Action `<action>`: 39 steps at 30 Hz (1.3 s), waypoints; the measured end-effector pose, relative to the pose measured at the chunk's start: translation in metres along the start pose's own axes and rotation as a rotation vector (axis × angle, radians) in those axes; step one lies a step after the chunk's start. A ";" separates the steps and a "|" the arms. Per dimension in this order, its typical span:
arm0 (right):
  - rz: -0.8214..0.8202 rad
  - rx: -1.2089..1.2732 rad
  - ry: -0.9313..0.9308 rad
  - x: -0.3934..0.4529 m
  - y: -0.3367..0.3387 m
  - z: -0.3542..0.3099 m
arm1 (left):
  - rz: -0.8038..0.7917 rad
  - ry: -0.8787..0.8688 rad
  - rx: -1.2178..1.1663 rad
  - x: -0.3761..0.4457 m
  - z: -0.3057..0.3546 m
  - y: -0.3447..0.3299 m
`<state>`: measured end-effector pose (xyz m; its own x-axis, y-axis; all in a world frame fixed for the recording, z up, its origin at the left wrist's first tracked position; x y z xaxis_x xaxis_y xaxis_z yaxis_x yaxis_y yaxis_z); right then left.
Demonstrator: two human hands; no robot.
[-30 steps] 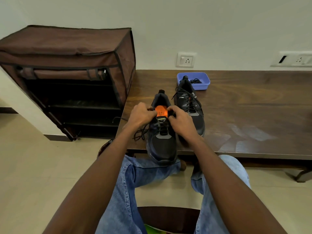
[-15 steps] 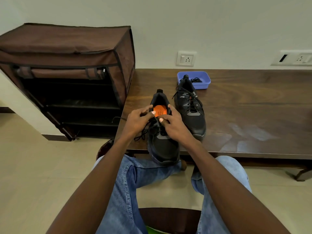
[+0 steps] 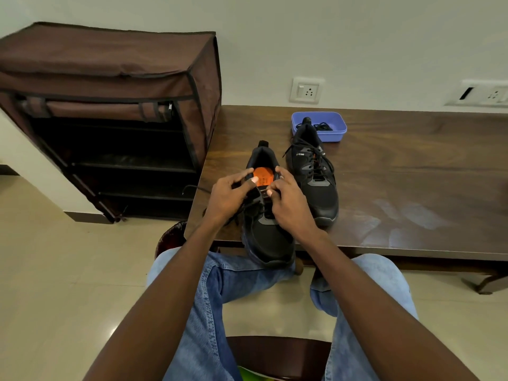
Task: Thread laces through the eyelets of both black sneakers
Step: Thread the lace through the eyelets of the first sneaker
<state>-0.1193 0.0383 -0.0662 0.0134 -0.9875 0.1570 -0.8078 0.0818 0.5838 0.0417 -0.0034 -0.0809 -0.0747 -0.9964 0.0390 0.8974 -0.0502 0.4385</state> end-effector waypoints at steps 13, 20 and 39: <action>0.137 0.088 0.025 0.001 0.000 0.006 | -0.030 0.046 -0.119 -0.002 -0.004 -0.005; 0.114 -0.122 0.061 -0.004 -0.001 0.000 | 0.002 0.023 -0.025 -0.003 -0.002 -0.009; 0.086 -0.205 0.163 0.003 -0.005 0.013 | -0.039 0.036 -0.020 -0.008 0.006 -0.011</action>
<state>-0.1227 0.0334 -0.0793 0.0579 -0.9426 0.3288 -0.6742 0.2060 0.7092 0.0296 0.0056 -0.0803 -0.0941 -0.9955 -0.0101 0.9027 -0.0895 0.4208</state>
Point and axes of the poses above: each hand's wrist, its own x-axis towards the middle knuckle, its own y-axis out of the back of the hand, z = x × y, the point moved 1 cm from there along x, towards the middle knuckle, and after that the axes turned 6 degrees about x, right-handed, at the moved point
